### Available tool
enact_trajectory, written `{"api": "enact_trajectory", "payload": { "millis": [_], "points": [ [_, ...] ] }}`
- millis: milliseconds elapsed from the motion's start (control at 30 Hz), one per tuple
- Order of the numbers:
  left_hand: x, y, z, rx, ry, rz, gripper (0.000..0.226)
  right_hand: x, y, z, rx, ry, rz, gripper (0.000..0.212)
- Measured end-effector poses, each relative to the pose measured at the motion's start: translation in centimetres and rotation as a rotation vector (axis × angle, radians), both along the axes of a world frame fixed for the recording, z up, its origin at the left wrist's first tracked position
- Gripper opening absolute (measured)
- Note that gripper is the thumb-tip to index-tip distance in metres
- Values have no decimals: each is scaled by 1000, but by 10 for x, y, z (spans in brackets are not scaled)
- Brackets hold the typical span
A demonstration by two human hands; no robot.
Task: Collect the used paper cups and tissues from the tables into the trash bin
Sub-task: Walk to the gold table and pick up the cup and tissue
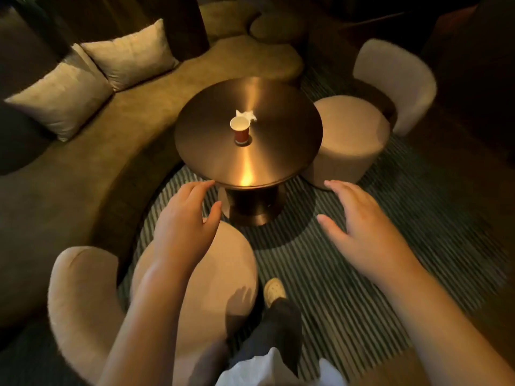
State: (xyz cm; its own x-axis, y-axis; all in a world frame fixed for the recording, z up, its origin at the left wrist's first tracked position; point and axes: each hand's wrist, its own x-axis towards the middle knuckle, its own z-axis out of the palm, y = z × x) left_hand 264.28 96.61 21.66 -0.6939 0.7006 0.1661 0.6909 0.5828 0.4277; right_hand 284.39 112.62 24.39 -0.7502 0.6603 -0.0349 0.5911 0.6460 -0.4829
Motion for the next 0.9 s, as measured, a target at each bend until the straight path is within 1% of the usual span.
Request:
{"api": "enact_trajectory", "payload": {
  "millis": [133,300,467,600,900],
  "points": [
    [-46,71,-7,6,-49,68,44,-53,75,5,3,-25,34,57],
    [-97,140,-12,24,-52,80,41,-119,137,2,-5,-15,126,55],
    [-134,179,-23,52,-38,109,39,-176,178,-19,-75,-37,198,53],
    [-158,208,-48,45,-1,119,36,-220,214,-41,-115,-72,237,52],
    [-212,281,-101,-76,-144,204,33,-335,320,-99,-209,-123,330,51]
  ]
}}
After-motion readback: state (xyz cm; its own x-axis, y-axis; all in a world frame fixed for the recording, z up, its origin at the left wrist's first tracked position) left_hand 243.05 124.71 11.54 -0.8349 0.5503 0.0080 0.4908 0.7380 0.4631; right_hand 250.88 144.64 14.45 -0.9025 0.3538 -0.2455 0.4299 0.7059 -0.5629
